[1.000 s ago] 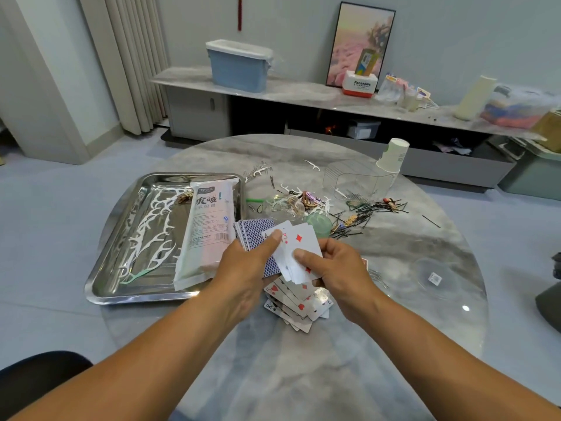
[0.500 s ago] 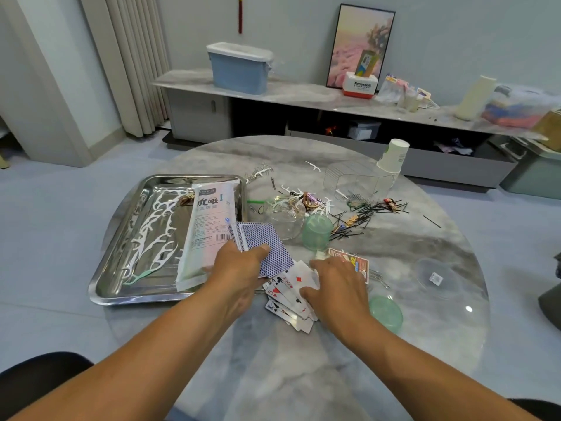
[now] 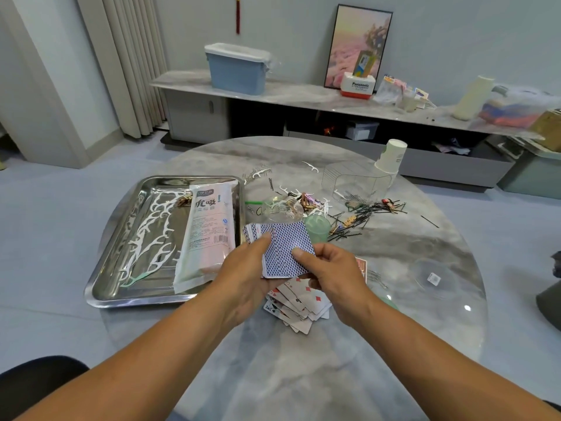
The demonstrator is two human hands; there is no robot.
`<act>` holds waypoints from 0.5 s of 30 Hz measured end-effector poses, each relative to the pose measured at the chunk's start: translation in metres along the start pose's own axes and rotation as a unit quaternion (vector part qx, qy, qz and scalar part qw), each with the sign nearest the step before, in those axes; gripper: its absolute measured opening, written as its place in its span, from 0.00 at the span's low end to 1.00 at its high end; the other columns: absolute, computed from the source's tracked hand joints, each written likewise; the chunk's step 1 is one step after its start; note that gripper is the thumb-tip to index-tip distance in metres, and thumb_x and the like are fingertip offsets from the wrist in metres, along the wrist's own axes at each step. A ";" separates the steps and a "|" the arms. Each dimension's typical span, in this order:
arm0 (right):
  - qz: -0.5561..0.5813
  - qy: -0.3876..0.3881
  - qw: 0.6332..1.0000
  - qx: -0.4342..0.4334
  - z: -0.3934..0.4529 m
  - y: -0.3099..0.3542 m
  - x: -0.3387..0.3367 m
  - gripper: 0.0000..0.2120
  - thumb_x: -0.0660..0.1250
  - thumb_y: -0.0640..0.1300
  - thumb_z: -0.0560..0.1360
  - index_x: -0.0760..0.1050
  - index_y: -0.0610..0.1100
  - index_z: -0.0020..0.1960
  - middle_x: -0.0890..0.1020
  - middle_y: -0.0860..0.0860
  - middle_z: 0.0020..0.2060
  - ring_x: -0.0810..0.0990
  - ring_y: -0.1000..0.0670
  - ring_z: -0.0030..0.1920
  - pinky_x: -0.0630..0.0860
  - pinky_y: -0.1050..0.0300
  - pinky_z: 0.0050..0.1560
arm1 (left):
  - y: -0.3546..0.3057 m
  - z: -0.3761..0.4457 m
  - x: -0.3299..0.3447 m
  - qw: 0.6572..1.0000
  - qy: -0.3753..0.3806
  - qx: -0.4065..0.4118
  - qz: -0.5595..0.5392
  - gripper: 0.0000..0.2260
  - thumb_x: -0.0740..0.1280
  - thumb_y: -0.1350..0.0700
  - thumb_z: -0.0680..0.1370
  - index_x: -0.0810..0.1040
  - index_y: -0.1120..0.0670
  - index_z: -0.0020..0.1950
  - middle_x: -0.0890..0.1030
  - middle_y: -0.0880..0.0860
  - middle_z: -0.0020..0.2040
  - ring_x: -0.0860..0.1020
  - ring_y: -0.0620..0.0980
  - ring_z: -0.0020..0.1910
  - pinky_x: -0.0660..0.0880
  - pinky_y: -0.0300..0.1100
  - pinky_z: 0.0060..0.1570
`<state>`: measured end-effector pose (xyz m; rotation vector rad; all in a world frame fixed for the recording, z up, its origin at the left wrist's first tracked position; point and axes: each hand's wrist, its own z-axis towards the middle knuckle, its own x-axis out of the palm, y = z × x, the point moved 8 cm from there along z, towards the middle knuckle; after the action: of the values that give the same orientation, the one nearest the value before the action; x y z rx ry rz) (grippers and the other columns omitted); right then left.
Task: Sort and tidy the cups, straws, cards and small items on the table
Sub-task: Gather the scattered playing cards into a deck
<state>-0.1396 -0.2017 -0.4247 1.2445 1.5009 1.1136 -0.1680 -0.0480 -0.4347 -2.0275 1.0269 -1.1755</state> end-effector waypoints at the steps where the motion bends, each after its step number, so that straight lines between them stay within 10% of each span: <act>1: 0.008 -0.001 1.000 0.008 0.000 -0.001 -0.001 0.14 0.76 0.48 0.75 0.81 0.39 0.53 0.87 0.44 0.43 0.81 0.52 0.35 0.75 0.60 0.33 | -0.001 0.001 0.000 1.000 -0.003 0.006 0.007 0.09 0.64 0.59 0.83 0.77 0.59 0.63 0.86 0.59 0.51 0.86 0.56 0.47 0.84 0.51 0.42; 15: 0.061 0.009 0.998 0.024 -0.002 -0.001 0.002 0.06 0.67 0.45 0.82 0.81 0.45 0.54 0.87 0.48 0.47 0.87 0.50 0.44 0.83 0.57 0.40 | -0.008 0.004 -0.015 0.994 -0.079 0.062 0.035 0.13 0.72 0.65 0.77 0.78 0.53 0.58 0.85 0.56 0.52 0.84 0.57 0.48 0.81 0.63 0.52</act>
<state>-0.1416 -0.1999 -0.4254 1.3782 1.4893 1.1752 -0.1666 -0.0305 -0.4368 -1.9370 0.9176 -1.0005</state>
